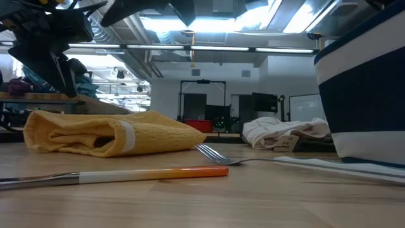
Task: Fold towel
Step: Stack the orange towel on top of the white towel
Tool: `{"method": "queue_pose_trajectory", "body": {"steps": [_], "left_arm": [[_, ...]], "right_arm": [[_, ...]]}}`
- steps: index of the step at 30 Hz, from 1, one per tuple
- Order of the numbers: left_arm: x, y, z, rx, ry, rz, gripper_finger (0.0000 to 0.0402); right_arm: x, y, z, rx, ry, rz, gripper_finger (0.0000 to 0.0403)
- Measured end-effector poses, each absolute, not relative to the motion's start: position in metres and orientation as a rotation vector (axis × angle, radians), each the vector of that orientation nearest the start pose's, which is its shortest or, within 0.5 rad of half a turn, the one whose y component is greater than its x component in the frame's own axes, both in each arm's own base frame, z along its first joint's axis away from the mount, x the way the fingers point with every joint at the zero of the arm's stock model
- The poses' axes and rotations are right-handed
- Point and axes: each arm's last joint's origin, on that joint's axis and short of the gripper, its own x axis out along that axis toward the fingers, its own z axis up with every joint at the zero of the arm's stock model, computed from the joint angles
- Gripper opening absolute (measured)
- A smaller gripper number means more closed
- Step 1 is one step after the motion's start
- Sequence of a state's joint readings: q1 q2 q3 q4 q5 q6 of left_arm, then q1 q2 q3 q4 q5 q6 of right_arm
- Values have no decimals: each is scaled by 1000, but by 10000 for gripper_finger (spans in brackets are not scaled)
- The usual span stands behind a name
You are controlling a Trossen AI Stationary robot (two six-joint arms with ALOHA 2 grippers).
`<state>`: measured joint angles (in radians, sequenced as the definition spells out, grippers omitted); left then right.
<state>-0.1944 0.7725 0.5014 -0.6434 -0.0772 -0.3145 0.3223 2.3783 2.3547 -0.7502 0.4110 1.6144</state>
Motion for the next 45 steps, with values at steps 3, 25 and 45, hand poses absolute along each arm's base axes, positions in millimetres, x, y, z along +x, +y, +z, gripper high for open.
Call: {"method": "queue_pose_trajectory", "body": {"steps": [3,25,45], "left_arm": [[140,-25,204,-169,912,34,145],[140,-25,204,-163,911,32,145],[140,-25,204,-154,912,28,145]], "right_arm": [[499,162,274,1253,468,-618,204],[495,175,250,1198,430,-673,204],[498,166,209,1174,443,-701,205]]}}
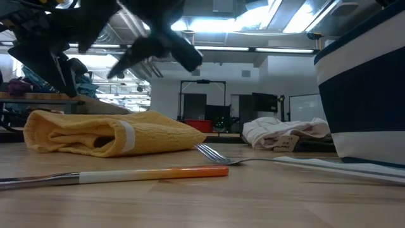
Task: Fold towel
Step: Stack the orange towel on top of the white towel
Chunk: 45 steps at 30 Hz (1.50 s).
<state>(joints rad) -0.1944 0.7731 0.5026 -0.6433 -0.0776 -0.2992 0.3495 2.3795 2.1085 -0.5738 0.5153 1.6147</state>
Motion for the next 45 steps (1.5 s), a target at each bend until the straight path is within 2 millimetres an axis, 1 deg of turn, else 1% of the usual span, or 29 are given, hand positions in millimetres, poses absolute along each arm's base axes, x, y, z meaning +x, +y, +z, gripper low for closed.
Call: {"method": "queue_pose_trajectory", "body": {"steps": [6,13,19,24,30,40,45], "left_arm": [[138,-25,203,-167,932,39,145],[137,-25,202,-162,948,41,145],[137,-25,202,-162,947,41,145],[137,-25,202,-162,944,40,145],[139,-25,203,-158,929,34,145],[139,-25,203,-159,926,52,145],[138,-25,203,-171,929,59,145]], "right_arm": [[501,153,202,1173,440,-731,205],[503,154,204,1187,390,-718,205],[503,154,204,1183,391,-718,205],[505,148,204,1079,426,-698,205],[507,140,204,1041,436,-696,205],[510,128,203,864,486,-661,205],[511,124,203,859,485,-665,205]]}}
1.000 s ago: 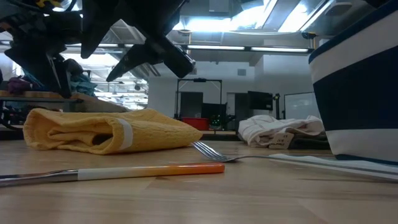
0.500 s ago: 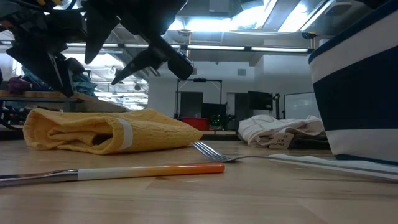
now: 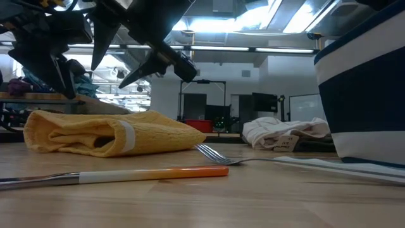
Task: Fold towel
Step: Stack the orange towel on top of the white towel
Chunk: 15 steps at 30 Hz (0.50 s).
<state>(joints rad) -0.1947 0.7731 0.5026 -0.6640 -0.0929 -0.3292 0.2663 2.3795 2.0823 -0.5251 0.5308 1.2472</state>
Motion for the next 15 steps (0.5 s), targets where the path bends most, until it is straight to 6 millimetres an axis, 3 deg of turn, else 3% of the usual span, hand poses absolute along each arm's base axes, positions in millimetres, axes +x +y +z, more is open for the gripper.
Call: {"method": "queue_pose_trajectory", "body": {"steps": [15], "left_arm": [[138,-24,203,-329,924,139,145]], "right_arm": [[512,122,203,742,525,-626,204]]}}
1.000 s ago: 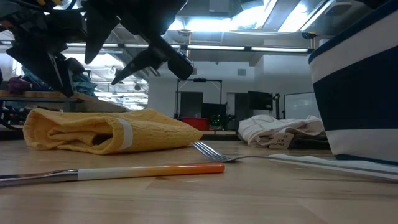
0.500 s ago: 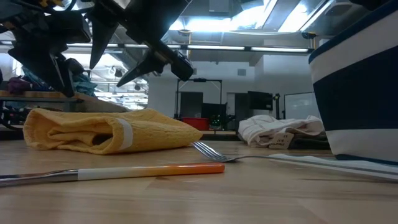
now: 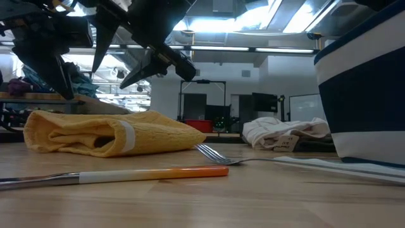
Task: Fold towel
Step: Stack the orange towel on top of the white towel
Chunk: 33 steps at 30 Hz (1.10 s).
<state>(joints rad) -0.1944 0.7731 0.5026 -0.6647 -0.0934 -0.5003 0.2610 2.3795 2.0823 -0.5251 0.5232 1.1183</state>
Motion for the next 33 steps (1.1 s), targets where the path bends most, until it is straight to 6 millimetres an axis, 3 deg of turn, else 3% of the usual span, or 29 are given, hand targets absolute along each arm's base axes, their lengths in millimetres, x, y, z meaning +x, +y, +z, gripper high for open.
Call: {"method": "queue_pose_trajectory", "body": {"steps": [33], "left_arm": [[138,-24,203,-320,914,167,145]], "right_arm": [[512,122,204,744,524,-625,205]]}}
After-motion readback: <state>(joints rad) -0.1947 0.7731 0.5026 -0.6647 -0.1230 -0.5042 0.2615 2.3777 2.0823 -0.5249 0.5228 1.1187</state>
